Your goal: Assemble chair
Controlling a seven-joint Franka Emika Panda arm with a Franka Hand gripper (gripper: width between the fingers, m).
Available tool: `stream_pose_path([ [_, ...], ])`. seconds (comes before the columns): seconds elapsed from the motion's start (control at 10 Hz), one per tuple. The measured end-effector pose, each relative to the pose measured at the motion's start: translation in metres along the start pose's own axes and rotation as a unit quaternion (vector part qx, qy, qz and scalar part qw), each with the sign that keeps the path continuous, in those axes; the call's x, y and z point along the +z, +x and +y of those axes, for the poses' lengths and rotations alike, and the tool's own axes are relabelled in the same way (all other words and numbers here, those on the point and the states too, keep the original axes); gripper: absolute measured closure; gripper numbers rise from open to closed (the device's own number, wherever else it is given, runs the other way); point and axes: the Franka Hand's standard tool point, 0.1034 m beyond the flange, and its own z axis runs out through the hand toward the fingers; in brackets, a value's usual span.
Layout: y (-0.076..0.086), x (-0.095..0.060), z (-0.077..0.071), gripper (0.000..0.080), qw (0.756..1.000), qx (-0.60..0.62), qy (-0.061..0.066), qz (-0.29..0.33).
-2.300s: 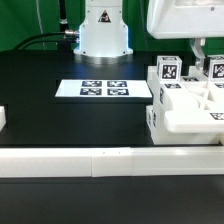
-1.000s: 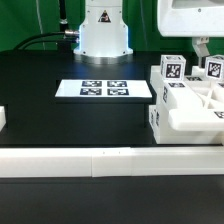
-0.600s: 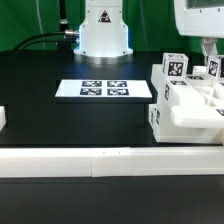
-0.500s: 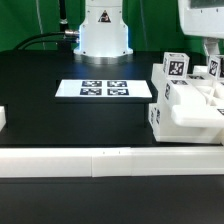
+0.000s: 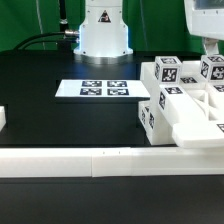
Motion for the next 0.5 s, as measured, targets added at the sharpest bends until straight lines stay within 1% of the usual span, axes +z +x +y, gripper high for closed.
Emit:
stream_pose_path([
  [0.1, -0.0025, -0.0004, -0.0005, 0.0165, 0.999, -0.047, -0.001, -0.001],
  [0.5, -0.0017, 0.0006, -0.0002, 0.0150, 0.985, -0.175, -0.001, 0.000],
])
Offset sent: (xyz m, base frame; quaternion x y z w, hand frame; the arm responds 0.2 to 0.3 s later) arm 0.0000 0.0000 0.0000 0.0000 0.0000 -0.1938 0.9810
